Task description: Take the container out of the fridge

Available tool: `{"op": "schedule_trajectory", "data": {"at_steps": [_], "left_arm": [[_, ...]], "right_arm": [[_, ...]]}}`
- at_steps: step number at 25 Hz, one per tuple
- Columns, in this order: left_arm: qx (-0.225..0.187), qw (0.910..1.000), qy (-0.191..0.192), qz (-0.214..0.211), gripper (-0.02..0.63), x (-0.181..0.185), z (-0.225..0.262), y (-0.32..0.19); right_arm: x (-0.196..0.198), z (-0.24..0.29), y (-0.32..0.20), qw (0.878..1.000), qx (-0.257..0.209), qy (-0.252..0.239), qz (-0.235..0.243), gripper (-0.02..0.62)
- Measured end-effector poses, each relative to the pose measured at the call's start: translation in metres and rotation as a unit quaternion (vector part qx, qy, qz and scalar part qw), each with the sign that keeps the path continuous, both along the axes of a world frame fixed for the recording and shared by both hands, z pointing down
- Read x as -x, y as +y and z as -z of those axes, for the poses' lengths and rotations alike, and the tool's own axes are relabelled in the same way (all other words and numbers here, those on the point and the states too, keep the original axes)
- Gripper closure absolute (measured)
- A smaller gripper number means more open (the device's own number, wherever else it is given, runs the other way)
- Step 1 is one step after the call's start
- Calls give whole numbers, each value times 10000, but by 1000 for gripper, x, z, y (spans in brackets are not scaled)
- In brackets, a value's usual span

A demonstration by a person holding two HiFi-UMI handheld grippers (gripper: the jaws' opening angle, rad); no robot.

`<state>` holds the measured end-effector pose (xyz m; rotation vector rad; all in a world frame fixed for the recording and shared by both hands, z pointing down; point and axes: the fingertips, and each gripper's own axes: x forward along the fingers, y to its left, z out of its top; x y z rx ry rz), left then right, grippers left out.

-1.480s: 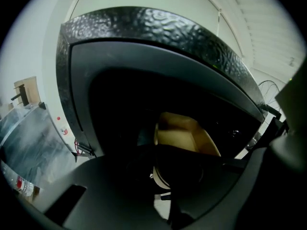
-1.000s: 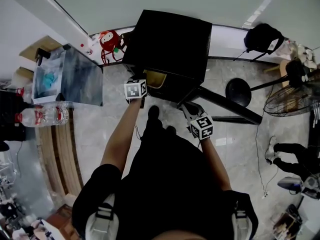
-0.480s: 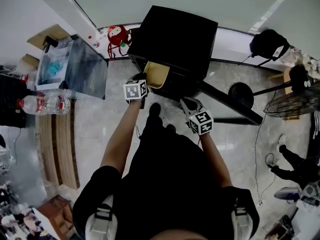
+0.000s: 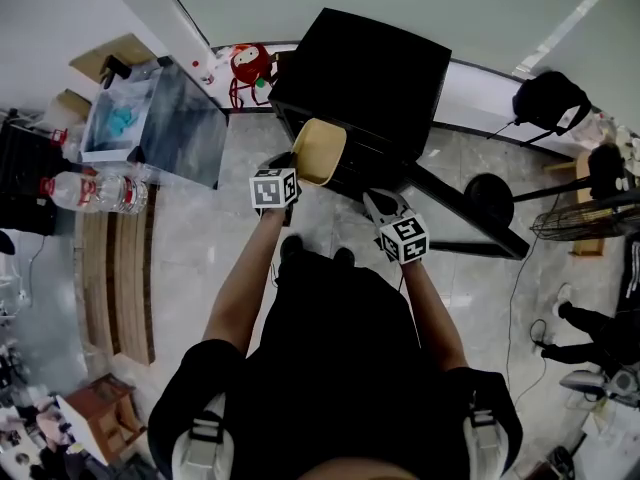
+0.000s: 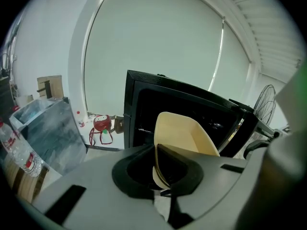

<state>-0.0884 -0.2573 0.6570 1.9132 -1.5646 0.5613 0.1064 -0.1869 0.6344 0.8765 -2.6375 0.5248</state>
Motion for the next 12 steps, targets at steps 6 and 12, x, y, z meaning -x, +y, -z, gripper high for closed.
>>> {"op": "schedule_trajectory", "data": {"at_steps": [6, 12], "left_arm": [[24, 9999, -1, 117, 572, 22, 5, 14], [9, 10000, 4, 41, 572, 32, 12, 30]], "right_arm": [[15, 11, -5, 9999, -149, 60, 36, 597], [23, 16, 0, 9998, -161, 70, -94, 597]]}}
